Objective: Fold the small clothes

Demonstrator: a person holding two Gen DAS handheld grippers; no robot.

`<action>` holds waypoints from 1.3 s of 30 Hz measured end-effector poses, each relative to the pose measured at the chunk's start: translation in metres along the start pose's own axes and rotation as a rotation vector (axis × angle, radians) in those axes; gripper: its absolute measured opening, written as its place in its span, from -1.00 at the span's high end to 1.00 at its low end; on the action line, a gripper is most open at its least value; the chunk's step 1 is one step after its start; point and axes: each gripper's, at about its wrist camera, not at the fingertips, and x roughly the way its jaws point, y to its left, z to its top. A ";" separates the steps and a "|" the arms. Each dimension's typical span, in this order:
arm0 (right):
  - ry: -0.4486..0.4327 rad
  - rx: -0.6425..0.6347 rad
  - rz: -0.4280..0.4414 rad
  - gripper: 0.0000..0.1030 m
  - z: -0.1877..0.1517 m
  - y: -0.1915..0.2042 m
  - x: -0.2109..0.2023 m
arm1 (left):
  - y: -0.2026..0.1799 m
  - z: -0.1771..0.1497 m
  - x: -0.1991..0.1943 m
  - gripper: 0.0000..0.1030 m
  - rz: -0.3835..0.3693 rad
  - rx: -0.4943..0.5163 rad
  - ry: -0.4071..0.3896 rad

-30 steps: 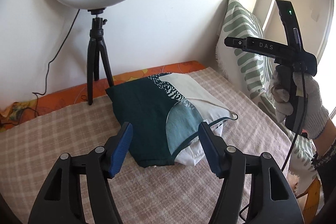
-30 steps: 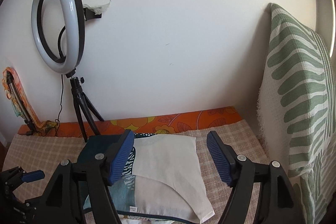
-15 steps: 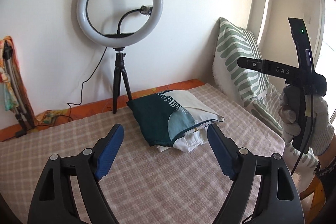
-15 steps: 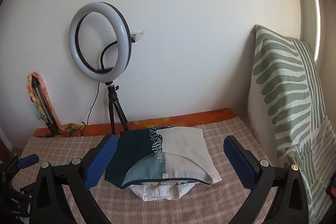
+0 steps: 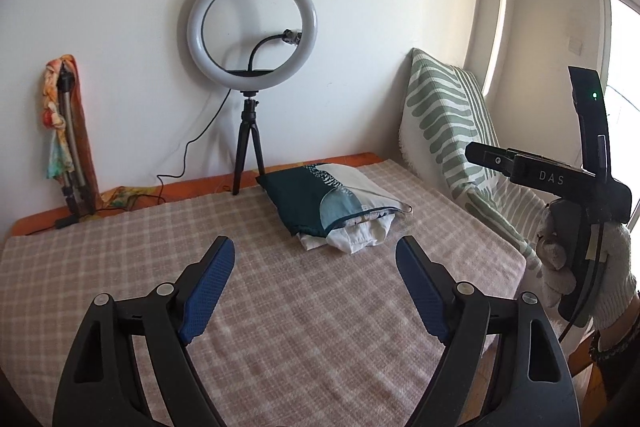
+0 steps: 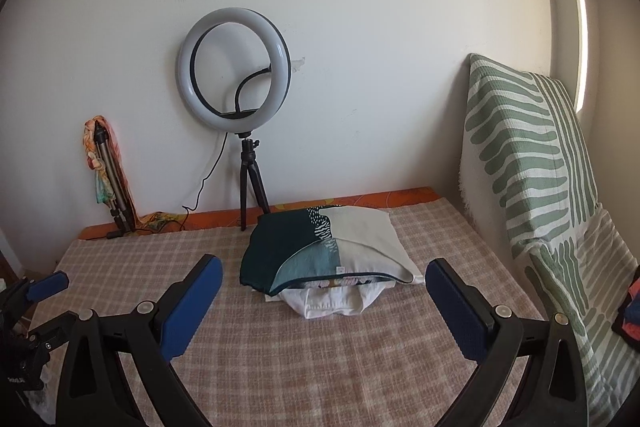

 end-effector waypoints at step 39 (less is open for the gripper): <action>-0.077 0.018 -0.112 -0.99 -0.065 0.032 -0.051 | 0.006 -0.031 -0.038 -0.99 0.103 0.017 -0.030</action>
